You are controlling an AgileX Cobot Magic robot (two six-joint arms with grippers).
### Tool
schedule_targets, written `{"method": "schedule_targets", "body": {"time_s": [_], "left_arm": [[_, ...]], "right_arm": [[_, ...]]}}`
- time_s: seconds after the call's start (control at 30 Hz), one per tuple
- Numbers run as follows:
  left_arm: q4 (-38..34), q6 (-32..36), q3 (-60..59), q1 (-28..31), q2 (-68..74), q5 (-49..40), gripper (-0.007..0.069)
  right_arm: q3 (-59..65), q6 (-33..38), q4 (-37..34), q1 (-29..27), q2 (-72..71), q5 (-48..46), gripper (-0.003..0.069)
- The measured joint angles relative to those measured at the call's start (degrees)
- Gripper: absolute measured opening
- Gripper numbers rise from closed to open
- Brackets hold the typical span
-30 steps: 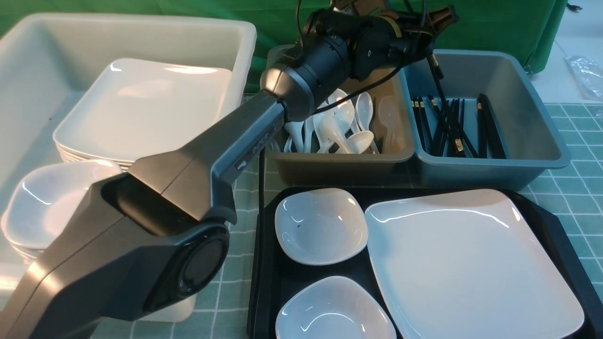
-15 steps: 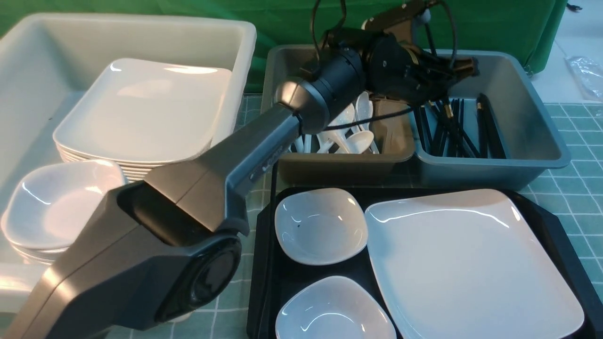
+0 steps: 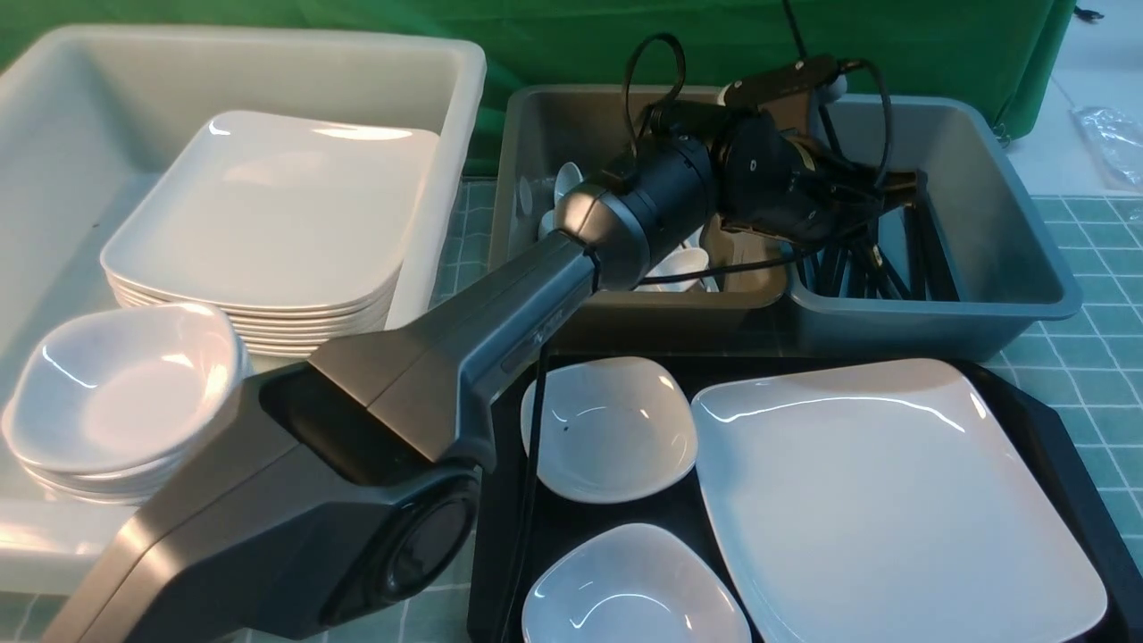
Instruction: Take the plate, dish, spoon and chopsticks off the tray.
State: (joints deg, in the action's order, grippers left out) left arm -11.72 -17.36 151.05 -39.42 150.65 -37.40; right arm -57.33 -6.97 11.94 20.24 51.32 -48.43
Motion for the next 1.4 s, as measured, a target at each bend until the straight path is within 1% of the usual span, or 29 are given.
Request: {"method": "schedule_targets", "body": {"time_s": [0.13,0.37,0.47,0.57,0.63,0.7,0.83,0.87,1.03,1.07,1.13,1.17,1.2,1.27,1.33,1.4], "left_arm": [[-0.12,0.74,0.00,0.00,0.00,-0.02,0.0131],[-0.12,1.12,0.00,0.00,0.00,-0.19,0.0312],[-0.06,2.48,0.00,0.00,-0.06,-1.91,0.0365],[0.28,3.09,0.00,0.10,-0.30,-4.77,0.0383],[0.71,3.26,0.00,0.18,-0.44,-5.19,0.0380],[1.68,3.46,0.05,0.30,-0.90,-5.12,0.0360],[1.22,3.80,0.05,0.37,-1.64,-2.40,0.0321],[0.12,3.95,0.05,0.37,-1.98,-0.62,0.0295],[0.42,3.95,0.05,-0.44,-2.34,3.46,0.0153],[0.42,3.95,0.05,-0.52,-2.34,4.56,0.0134],[-0.52,3.95,0.05,-0.62,-1.95,8.14,0.0078],[-0.66,3.95,0.05,-0.62,-1.87,8.51,0.0078],[-2.02,3.95,0.05,-0.62,-1.49,10.98,0.0064],[-3.21,3.95,0.05,-0.62,-0.99,12.69,0.0067],[-3.71,3.95,0.05,-0.62,-0.25,13.57,0.0094],[-3.83,3.67,0.05,-0.62,0.48,13.50,0.0150]], "right_arm": [[0.00,0.00,0.00,0.00,0.00,0.00,0.0241],[0.00,0.00,0.00,0.00,0.00,-0.93,0.0241],[0.00,0.00,0.00,0.00,0.00,-1.35,0.0241],[0.00,0.00,-0.05,0.00,0.00,-1.66,0.0241],[0.00,0.00,-0.05,0.00,0.00,-1.66,0.0241],[0.00,0.00,-0.05,0.00,0.00,-1.73,0.0241],[0.00,0.00,-0.05,0.00,0.00,-1.73,0.0241],[0.00,0.00,-0.05,0.00,0.00,-1.73,0.0241],[0.00,0.00,-0.05,0.00,0.00,-1.68,0.0241],[0.00,0.00,-0.05,0.00,0.00,-1.68,0.0241],[0.00,0.00,-0.05,0.00,0.00,-1.59,0.0241],[0.00,0.00,-0.05,0.00,0.00,-1.59,0.0241],[0.00,0.00,-0.05,0.00,0.00,-1.55,0.0241],[0.00,0.00,-0.05,0.00,0.00,-1.53,0.0241],[0.00,0.00,-0.05,0.00,0.00,-1.53,0.0239],[0.00,0.00,-0.05,0.00,0.00,-1.48,0.0239]]}}
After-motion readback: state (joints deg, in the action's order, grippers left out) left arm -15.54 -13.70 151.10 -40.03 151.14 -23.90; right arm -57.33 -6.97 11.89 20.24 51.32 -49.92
